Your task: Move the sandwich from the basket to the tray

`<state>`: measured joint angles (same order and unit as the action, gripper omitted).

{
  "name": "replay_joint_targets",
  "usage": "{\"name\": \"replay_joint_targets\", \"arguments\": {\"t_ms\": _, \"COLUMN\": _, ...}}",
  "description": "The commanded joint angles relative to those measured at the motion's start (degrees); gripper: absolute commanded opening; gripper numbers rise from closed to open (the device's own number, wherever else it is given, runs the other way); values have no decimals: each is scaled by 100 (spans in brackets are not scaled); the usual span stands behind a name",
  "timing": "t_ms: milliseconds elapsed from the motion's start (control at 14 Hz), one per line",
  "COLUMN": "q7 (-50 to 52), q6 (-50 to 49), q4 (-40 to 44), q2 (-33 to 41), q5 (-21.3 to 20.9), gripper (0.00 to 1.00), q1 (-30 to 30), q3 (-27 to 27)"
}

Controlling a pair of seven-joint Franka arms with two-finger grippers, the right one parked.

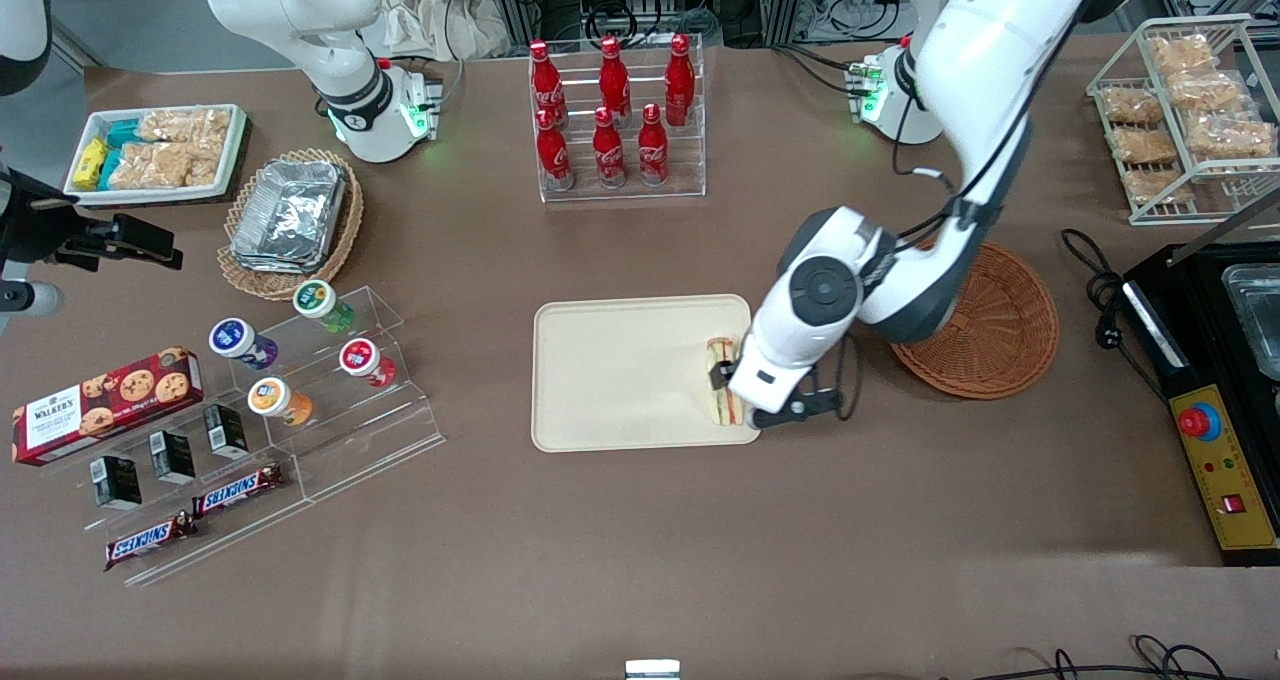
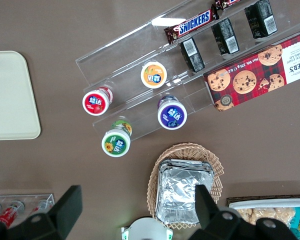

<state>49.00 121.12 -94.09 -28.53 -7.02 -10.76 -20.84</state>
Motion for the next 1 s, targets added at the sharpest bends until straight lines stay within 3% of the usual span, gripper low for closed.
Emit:
{"name": "replay_joint_targets", "arguments": {"t_ms": 0, "q7": -529, "q6": -824, "q4": -4, "q2": 759, "q5": 489, "gripper": 100, "q1": 826, "q3": -78}}
{"name": "replay_joint_targets", "arguments": {"t_ms": 143, "q7": -1119, "q6": -1379, "q4": -30, "q2": 1286, "q5": 614, "gripper": 100, "q1": 1067, "q3": 17}}
{"name": "replay_joint_targets", "arguments": {"t_ms": 357, "q7": -1917, "q6": -1469, "q4": -353, "q2": 1840, "q5": 666, "gripper": 100, "q1": 1032, "q3": 869}}
{"name": "replay_joint_targets", "arguments": {"t_ms": 643, "q7": -3446, "q6": -556, "q4": -1767, "q2": 2772, "q5": 711, "gripper": 100, "q1": 1076, "q3": 1643}}
{"name": "replay_joint_targets", "arguments": {"t_ms": 857, "q7": -4922, "q6": -957, "q4": -1903, "q2": 2967, "q5": 693, "gripper": 100, "q1": 1094, "q3": 2038}}
{"name": "replay_joint_targets", "arguments": {"t_ms": 929, "q7": -4944, "q6": -1168, "q4": -1719, "q2": 2906, "q5": 693, "gripper": 100, "q1": 1103, "q3": 2057}}
